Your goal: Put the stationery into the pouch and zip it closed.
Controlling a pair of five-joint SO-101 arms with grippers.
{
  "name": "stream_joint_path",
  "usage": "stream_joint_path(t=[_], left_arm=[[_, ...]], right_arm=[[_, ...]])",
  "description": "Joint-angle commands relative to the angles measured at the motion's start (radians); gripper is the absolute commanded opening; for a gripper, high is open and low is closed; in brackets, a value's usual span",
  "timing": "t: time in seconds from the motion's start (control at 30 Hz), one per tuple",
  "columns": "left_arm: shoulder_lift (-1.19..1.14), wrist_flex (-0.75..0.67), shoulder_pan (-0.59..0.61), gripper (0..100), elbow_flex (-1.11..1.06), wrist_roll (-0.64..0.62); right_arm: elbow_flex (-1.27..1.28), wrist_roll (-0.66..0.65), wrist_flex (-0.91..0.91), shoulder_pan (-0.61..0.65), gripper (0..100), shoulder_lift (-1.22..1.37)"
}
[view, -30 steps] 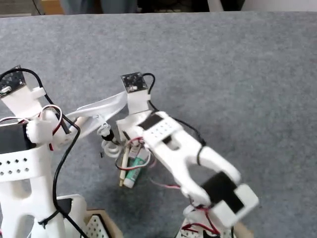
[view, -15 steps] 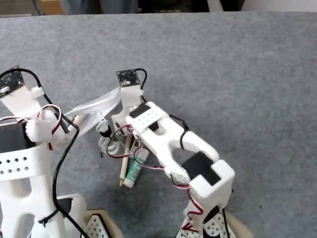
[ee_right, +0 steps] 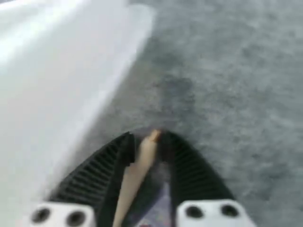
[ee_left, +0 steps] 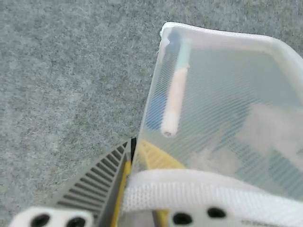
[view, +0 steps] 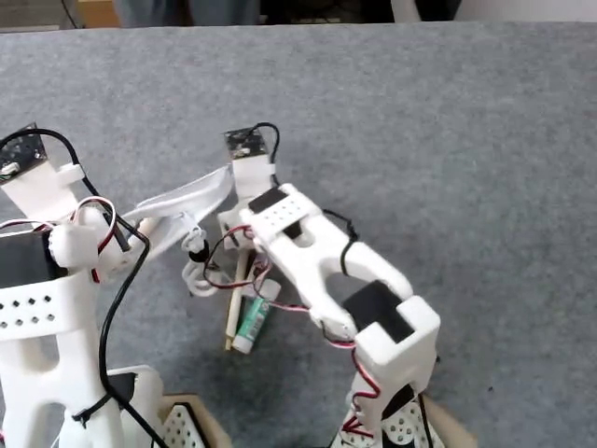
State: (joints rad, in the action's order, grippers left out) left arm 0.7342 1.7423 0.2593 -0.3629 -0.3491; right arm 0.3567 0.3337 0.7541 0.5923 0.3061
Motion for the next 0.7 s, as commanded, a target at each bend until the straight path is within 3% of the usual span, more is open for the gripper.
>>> stream_joint_path(t=[0.0, 0.33, 0.47, 0.67], left_arm=[[-0.003, 0.017, 0.013, 3, 0.033, -0.003], [-0.003, 0.017, 0.013, 3, 0.025, -0.002], [-0.002, 0.017, 0.012, 3, 0.025, 0.0], [0.002, 0.017, 0.005, 3, 0.025, 0.0]], right_arm=[[-0.007, 0.006, 0.0, -0.017, 3.4, -0.001], [-0.007, 0.002, 0.017, -0.072, 1.2, -0.085], [-0.013, -0.003, 0.072, -0.097, 1.2, -0.249], [-0.012, -0.118, 0.158, -0.095, 1.2, -0.575]])
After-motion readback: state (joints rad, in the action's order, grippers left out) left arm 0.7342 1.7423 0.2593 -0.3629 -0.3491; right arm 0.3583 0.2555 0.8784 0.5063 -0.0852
